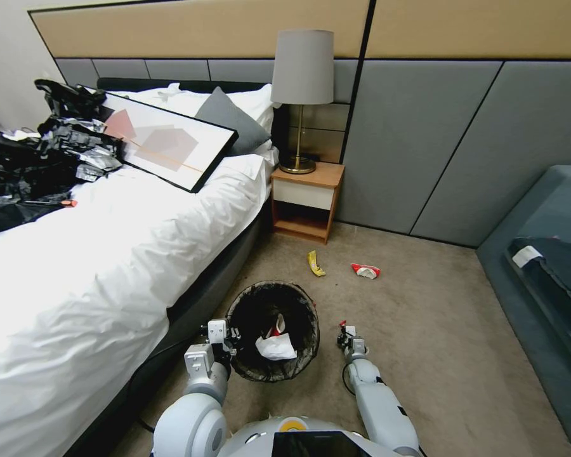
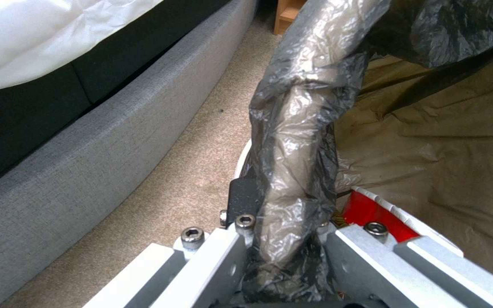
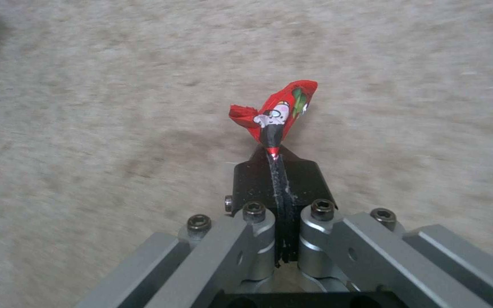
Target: Pick up the trash bin, then pick up the garbage from the floor and place it into the trash bin.
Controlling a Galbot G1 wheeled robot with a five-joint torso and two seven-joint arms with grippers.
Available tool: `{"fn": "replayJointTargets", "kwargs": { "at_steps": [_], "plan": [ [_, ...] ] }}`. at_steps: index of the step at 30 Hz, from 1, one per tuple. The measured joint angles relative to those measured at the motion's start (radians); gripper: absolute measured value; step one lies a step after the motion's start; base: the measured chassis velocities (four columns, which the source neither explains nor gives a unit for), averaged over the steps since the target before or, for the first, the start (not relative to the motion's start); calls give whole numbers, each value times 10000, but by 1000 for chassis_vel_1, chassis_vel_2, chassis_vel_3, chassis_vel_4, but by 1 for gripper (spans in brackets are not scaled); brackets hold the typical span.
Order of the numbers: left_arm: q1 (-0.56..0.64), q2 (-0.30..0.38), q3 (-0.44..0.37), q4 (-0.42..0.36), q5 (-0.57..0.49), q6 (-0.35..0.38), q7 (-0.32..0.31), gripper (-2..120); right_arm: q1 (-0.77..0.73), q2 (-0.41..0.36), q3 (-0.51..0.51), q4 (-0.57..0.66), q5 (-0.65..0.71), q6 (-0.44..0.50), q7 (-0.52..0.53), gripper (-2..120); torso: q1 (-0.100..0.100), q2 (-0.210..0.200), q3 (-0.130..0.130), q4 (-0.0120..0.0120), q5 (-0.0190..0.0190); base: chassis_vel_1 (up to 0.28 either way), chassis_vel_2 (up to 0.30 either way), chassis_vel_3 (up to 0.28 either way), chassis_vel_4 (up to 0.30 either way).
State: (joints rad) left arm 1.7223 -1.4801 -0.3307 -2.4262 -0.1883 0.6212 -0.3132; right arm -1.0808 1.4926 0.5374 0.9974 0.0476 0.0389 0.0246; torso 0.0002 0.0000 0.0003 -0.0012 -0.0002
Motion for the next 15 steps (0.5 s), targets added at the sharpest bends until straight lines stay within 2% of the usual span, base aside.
{"fn": "replayJointTargets", "kwargs": {
  "at_steps": [3, 4, 6, 8, 9, 10, 11, 13, 15],
  "plan": [
    [21, 25, 76, 29, 27, 1, -7, 0, -695, -153, -68, 1958, 95, 56, 81, 0, -1, 0, -1, 7, -1, 0, 0, 0, 0],
    [21, 25, 76, 29, 27, 1, -7, 0, -695, -153, -68, 1958, 95, 56, 81, 0, -1, 0, -1, 7, -1, 0, 0, 0, 0],
    [41, 43, 168, 49, 64, 2, -8, 0, -1112, -244, -90, 3242, 206, 99, 52, 0, -1, 0, -2, 8, 6, 0, 0, 0, 0],
    [41, 42, 186, 50, 70, 2, -7, 0, -1210, -276, -93, 3563, 257, 152, 12, 0, -2, 0, -3, 12, 0, 0, 0, 0, 0],
    [37, 42, 215, 55, 78, 2, -5, 0, -1463, -352, -91, 4277, 388, 332, -120, 0, -1, 0, -2, 9, -6, 0, 0, 0, 0],
    [31, 52, 239, 71, 85, 2, -5, 0, -1781, -437, -98, 5315, 485, 483, -413, 0, -1, 0, -2, 7, 11, 0, 0, 0, 0],
    [31, 52, 239, 71, 85, 2, -5, 0, -1781, -437, -98, 5315, 485, 483, -413, 0, -1, 0, -2, 7, 11, 0, 0, 0, 0],
    [22, 63, 259, 102, 89, 2, -3, 0, -2083, -587, -66, 6576, 674, 754, -1024, 0, -1, 0, -2, 11, -8, 0, 0, 0, 0],
    [25, 67, 265, 117, 87, 2, -3, 0, -2164, -627, -67, 6896, 772, 911, -1322, 0, -1, 0, -2, 10, -5, 0, 0, 0, 0]
  ]
}}
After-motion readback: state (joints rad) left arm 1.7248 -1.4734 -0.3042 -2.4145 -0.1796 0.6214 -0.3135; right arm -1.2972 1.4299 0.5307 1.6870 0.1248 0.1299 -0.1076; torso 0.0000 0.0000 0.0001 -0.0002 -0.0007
